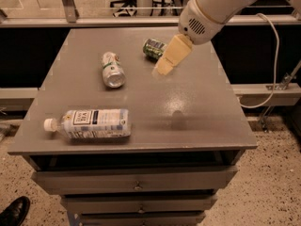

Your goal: Place 7up can upright

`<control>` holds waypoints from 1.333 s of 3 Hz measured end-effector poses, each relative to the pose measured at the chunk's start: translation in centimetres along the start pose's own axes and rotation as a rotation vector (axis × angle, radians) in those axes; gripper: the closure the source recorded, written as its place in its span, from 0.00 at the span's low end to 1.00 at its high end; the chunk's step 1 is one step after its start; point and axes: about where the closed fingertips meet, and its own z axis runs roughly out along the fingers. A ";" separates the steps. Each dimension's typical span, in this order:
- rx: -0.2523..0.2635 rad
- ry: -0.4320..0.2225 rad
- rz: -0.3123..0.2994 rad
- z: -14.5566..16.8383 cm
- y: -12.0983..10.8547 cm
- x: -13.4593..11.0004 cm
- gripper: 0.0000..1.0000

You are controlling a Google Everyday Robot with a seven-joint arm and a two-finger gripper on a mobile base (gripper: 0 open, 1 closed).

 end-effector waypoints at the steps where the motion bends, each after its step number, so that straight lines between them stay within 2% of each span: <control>1: 0.000 0.000 0.000 0.0 0.0 0.0 0.00; 2: -0.031 -0.037 0.015 0.7 0.4 -1.6 0.00; 3: -0.092 -0.121 0.085 3.9 1.0 -6.7 0.00; 4: -0.157 -0.173 0.171 6.9 2.1 -12.0 0.00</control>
Offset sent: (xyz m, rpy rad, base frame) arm 0.0016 0.0072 0.0038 0.0510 0.0170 -0.0039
